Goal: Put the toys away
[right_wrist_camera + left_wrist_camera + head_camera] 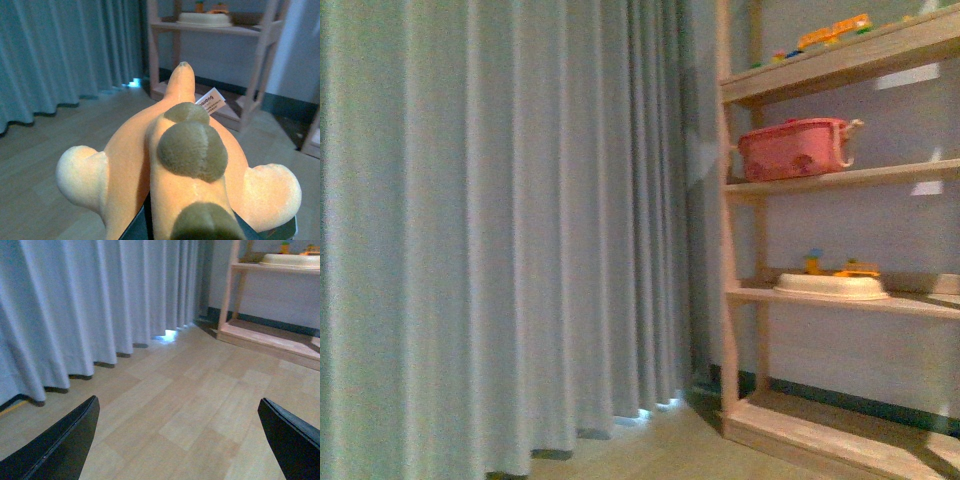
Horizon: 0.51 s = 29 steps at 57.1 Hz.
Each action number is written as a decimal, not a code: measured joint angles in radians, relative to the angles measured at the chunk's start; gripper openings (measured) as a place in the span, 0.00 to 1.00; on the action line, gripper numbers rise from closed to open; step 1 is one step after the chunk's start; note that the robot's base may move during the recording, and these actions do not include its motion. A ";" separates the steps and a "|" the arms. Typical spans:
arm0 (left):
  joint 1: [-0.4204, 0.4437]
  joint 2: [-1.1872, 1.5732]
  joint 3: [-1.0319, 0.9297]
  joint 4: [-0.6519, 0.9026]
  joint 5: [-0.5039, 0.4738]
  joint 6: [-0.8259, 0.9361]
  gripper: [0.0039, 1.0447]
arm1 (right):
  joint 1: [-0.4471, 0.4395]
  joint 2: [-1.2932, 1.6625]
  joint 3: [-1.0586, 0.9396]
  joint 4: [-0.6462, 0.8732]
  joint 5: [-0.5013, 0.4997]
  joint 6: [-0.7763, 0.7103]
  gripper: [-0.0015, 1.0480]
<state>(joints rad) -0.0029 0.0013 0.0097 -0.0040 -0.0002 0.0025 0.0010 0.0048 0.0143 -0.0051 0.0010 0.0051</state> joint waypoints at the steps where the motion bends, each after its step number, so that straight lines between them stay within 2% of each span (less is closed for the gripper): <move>1: -0.001 0.000 0.000 0.000 0.000 0.000 0.94 | 0.000 0.000 0.000 0.000 0.000 0.000 0.07; 29: 0.000 0.000 0.000 0.000 -0.003 0.000 0.94 | 0.000 0.001 0.000 0.001 -0.004 0.000 0.07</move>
<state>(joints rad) -0.0032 0.0017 0.0097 -0.0040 -0.0032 0.0025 0.0010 0.0055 0.0143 -0.0040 -0.0032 0.0048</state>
